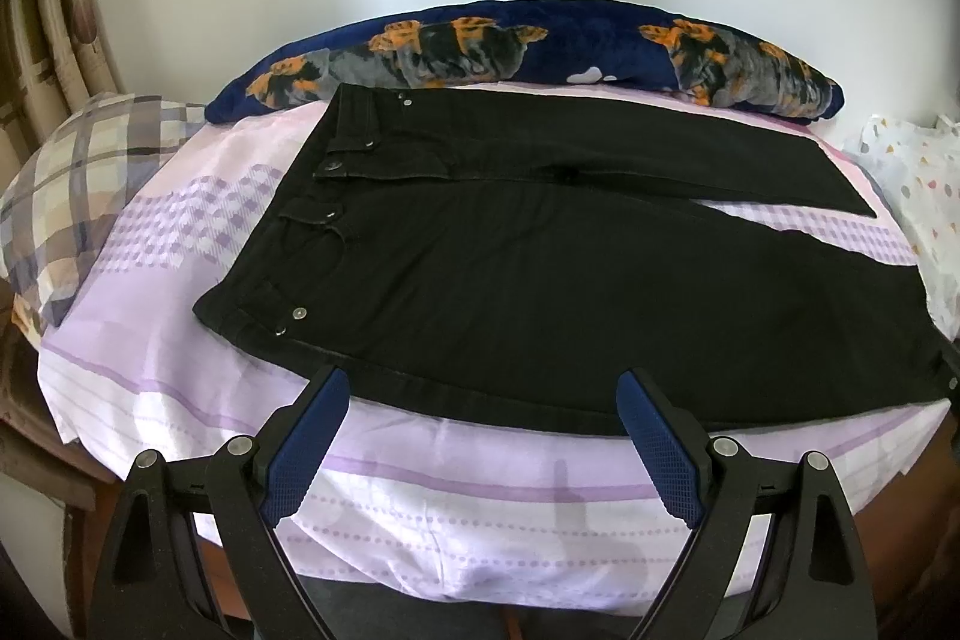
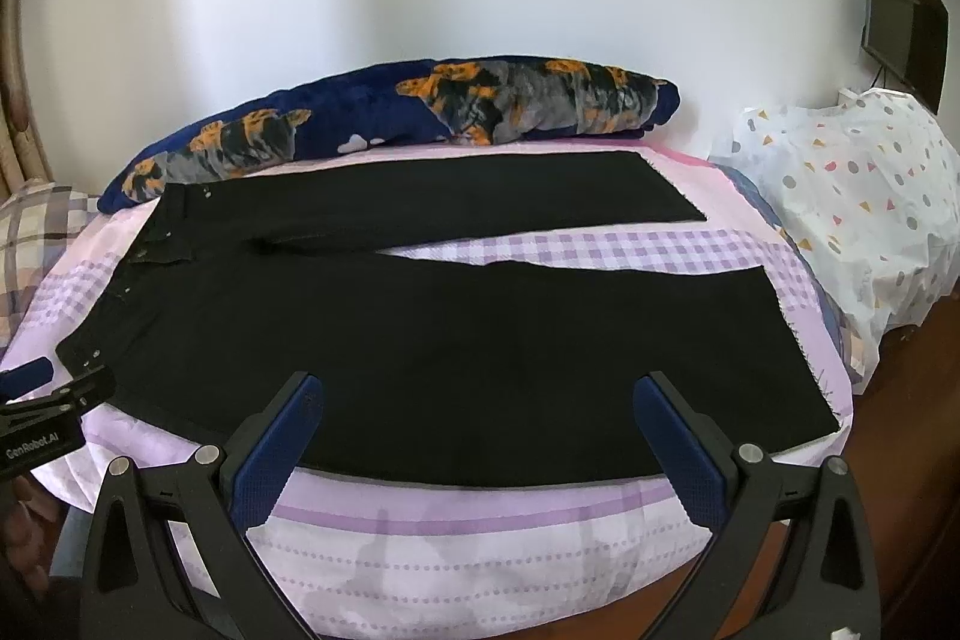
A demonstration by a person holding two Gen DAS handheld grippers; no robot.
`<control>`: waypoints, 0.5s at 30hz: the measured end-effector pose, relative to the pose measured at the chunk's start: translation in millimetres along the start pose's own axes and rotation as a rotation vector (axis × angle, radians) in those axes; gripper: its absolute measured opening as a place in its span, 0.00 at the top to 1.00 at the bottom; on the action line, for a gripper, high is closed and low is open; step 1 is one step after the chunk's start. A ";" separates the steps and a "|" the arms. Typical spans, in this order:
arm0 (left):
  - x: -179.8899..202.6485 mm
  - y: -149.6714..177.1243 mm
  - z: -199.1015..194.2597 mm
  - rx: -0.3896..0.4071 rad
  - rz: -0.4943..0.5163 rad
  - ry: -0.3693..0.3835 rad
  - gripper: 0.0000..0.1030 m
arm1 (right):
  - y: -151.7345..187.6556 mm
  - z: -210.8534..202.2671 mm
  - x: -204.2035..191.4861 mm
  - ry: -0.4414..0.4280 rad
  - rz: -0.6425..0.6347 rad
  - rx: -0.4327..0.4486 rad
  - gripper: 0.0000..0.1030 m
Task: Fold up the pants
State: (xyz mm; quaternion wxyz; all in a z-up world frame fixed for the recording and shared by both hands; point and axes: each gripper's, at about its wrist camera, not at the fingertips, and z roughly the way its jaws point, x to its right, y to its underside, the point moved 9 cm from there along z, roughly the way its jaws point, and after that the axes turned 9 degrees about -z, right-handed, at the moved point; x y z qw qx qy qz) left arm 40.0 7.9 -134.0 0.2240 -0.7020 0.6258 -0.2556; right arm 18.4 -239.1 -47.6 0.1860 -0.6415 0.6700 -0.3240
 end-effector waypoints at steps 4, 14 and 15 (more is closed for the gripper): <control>1.4 -0.1 -1.7 0.008 0.011 -0.004 0.12 | -0.5 -0.4 -0.1 -0.002 0.000 -0.001 0.00; 3.3 0.0 -2.0 0.009 0.015 -0.004 0.12 | -2.6 -1.5 -1.3 0.002 -0.004 0.001 0.00; 3.3 -0.1 -1.8 0.009 0.015 -0.004 0.12 | -2.0 -1.2 -1.3 0.001 -0.004 0.001 0.00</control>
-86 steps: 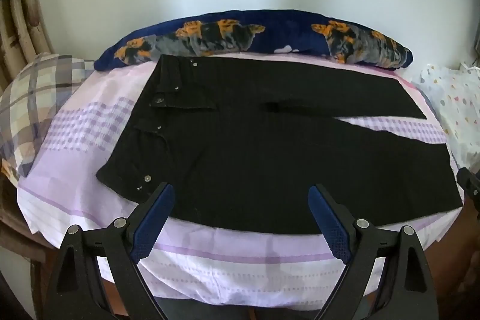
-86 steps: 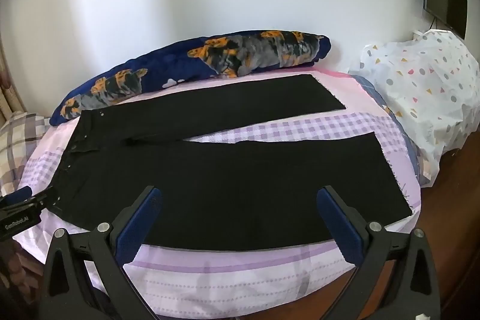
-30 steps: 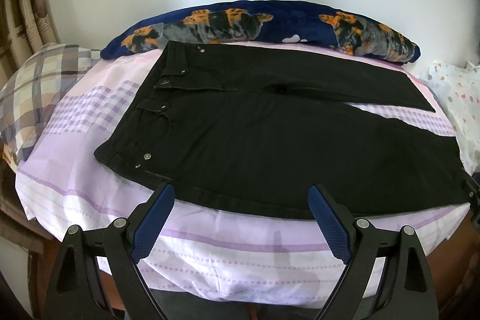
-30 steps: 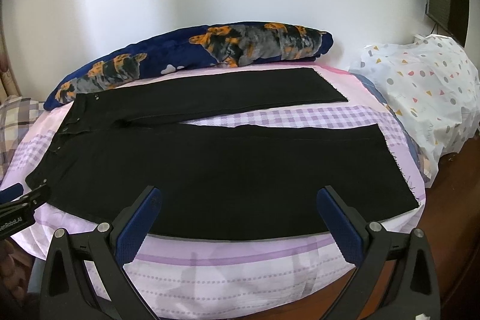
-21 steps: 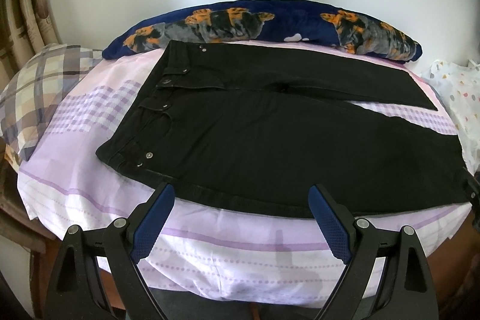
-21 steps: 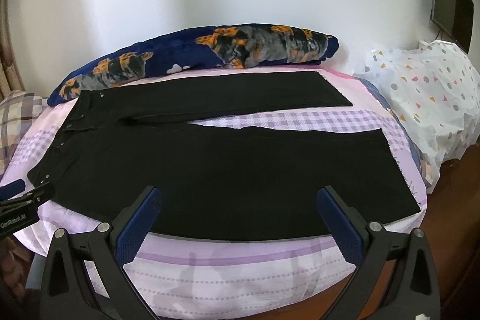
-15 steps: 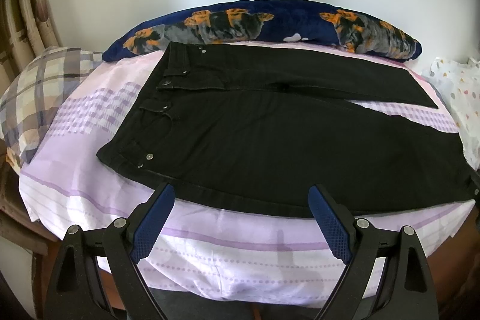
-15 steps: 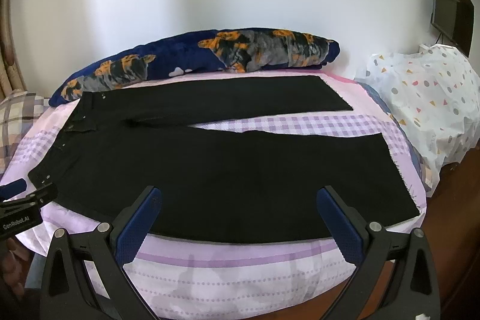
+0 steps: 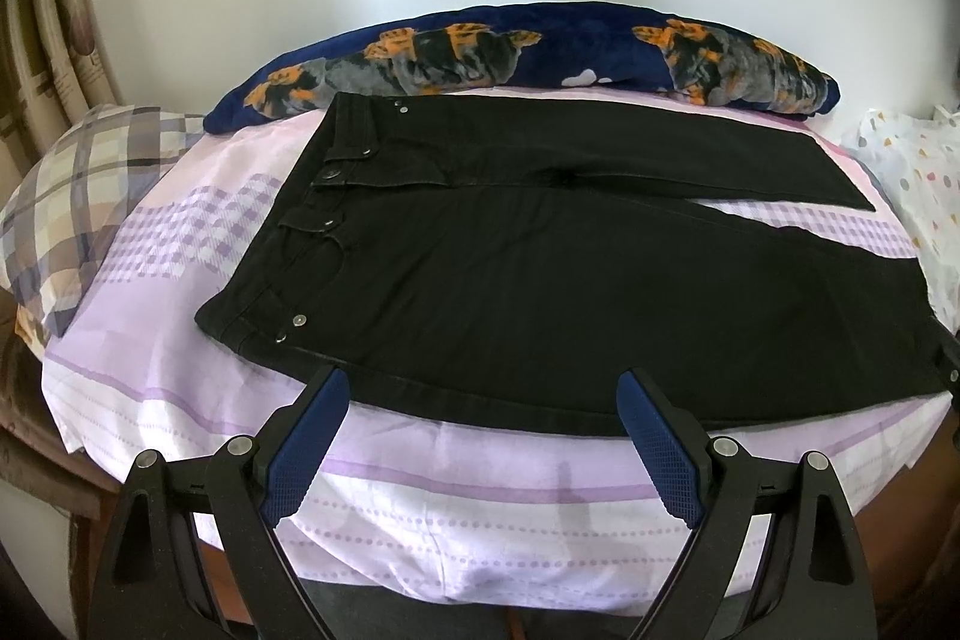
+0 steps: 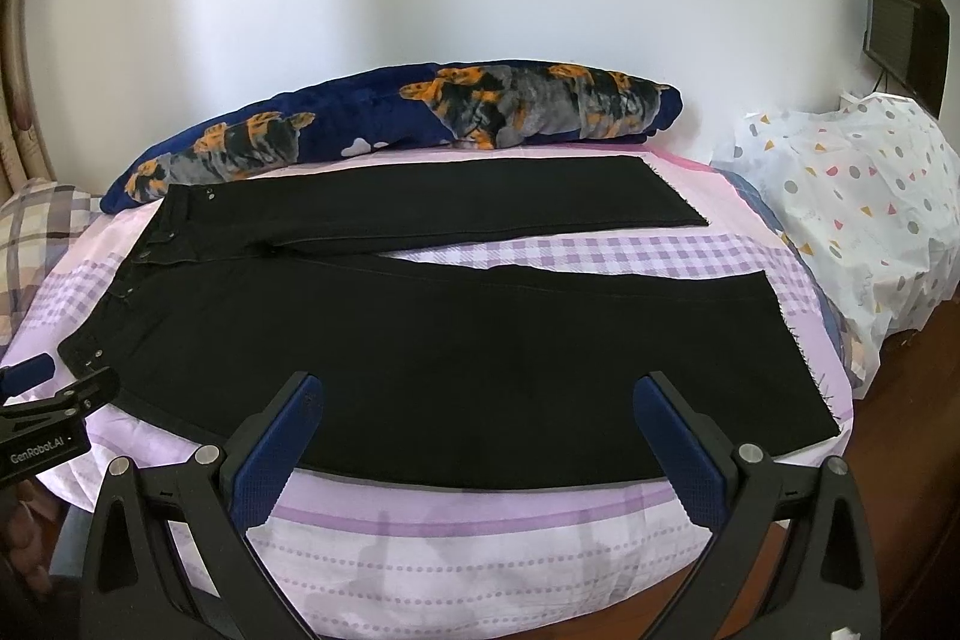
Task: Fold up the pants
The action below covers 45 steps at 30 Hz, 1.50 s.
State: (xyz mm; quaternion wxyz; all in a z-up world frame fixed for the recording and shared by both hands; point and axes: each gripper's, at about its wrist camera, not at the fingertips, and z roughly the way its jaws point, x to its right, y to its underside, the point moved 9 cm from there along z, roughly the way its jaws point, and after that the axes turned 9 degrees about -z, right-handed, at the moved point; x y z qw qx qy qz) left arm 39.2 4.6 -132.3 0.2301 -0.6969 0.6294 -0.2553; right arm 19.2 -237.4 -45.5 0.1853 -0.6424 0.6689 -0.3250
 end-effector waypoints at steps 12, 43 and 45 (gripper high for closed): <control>1.4 -1.2 13.1 -0.032 -0.013 0.032 0.12 | -2.0 1.0 -1.9 -0.015 0.008 -0.001 0.00; -137.5 -214.0 206.1 -0.100 -0.176 0.165 0.45 | -135.7 153.3 -68.9 -0.267 0.067 -0.092 0.02; -140.5 -219.3 227.6 -0.131 -0.207 0.206 0.54 | -144.2 168.5 -75.0 -0.277 0.067 -0.095 0.02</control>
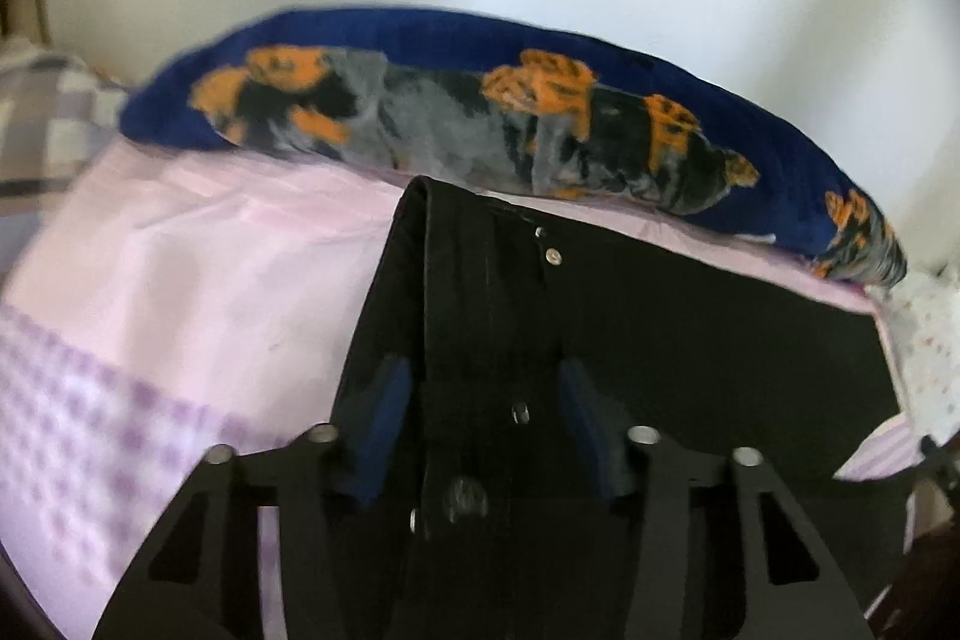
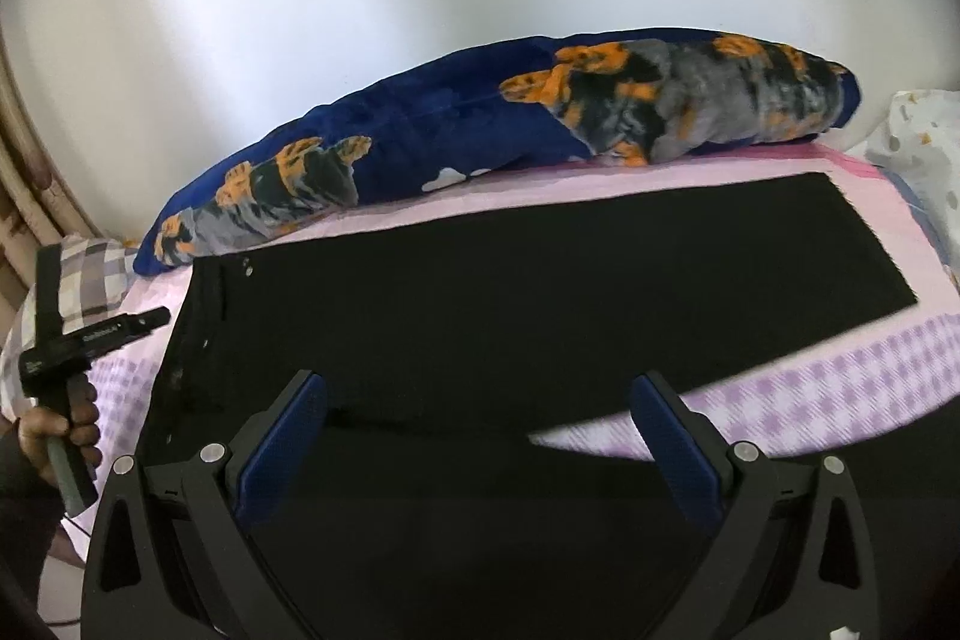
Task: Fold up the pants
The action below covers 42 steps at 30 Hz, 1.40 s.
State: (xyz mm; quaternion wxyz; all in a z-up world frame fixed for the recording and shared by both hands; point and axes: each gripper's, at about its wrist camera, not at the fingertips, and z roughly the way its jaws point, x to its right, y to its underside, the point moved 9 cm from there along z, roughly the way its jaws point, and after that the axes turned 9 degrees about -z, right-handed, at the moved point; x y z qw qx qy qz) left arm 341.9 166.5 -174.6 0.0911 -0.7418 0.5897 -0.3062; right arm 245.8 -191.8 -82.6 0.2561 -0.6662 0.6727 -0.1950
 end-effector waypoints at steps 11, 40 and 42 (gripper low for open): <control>-7.2 -39.1 67.0 -0.094 -0.046 0.106 0.65 | -28.0 73.5 -13.1 -0.067 0.008 -0.066 0.02; 45.3 -66.9 7.5 0.107 -0.101 0.403 0.91 | -110.9 199.3 -54.2 -0.547 -0.569 -0.388 0.09; 42.6 -66.9 -0.4 0.113 -0.092 0.419 0.91 | -109.9 208.7 -57.2 -0.586 -0.614 -0.432 0.16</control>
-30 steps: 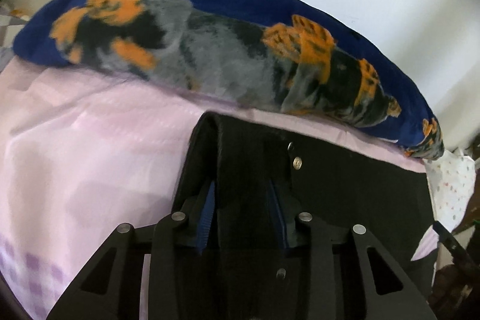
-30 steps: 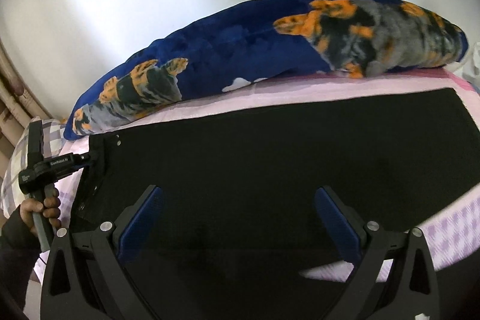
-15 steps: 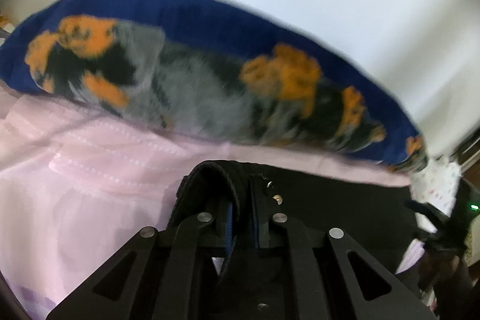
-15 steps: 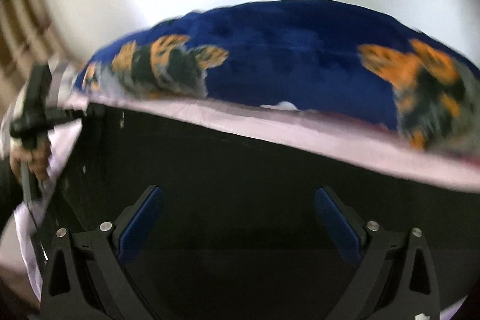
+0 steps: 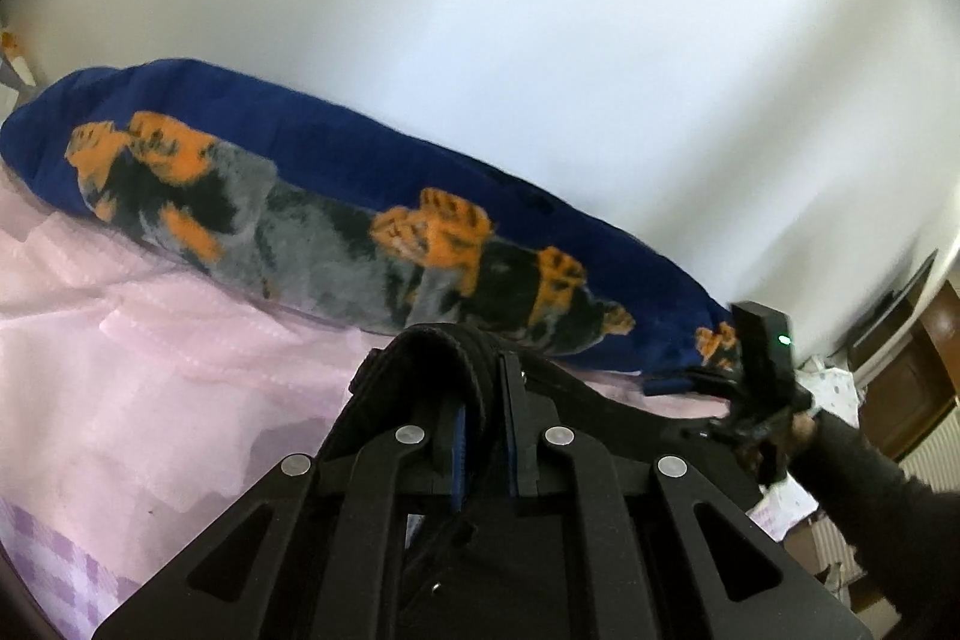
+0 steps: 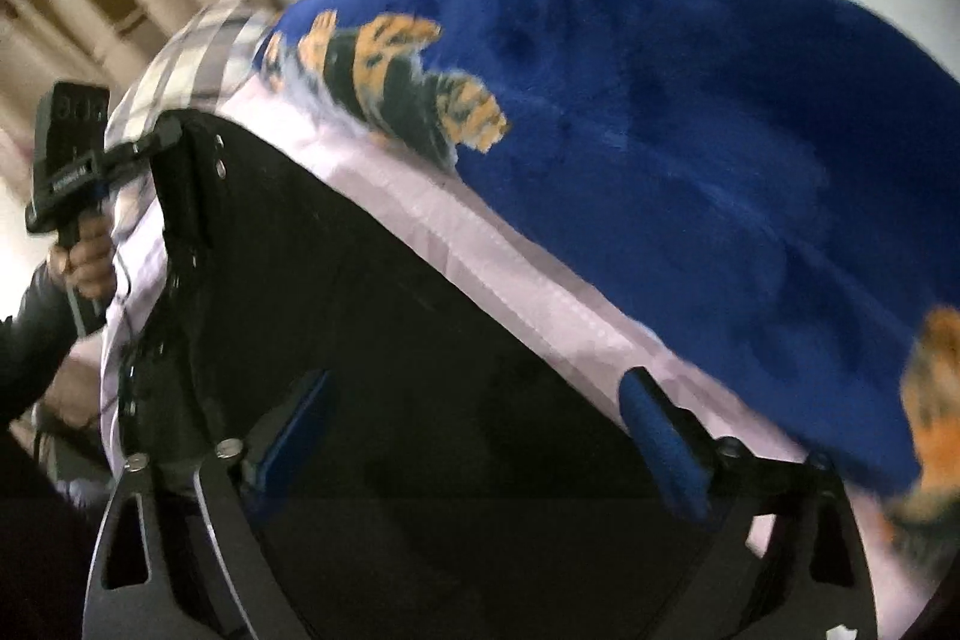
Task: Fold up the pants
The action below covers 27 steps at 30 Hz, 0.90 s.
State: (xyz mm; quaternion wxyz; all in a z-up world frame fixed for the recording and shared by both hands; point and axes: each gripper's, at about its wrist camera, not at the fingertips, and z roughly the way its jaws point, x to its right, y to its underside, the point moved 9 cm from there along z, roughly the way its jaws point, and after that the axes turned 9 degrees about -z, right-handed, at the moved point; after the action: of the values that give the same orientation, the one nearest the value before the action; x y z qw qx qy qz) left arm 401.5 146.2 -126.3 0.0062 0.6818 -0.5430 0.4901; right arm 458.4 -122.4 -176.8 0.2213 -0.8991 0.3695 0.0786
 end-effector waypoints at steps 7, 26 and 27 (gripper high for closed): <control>5.7 -2.0 -18.7 0.008 0.018 0.039 0.91 | 9.7 24.6 19.6 -0.105 -0.058 -0.146 0.46; 28.0 11.6 -52.4 -0.002 0.142 -0.031 0.91 | 47.9 -87.0 -45.3 0.270 -0.045 0.002 0.90; 32.0 15.4 -58.3 -0.004 0.151 -0.027 0.91 | 54.0 -92.2 -54.7 0.288 -0.039 0.010 0.90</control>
State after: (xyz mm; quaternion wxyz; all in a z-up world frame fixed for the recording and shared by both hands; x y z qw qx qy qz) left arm 349.2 148.0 -82.5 -0.0370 0.6454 -0.5939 0.4790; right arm 379.5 -163.9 -96.5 0.1718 -0.9070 0.3801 -0.0575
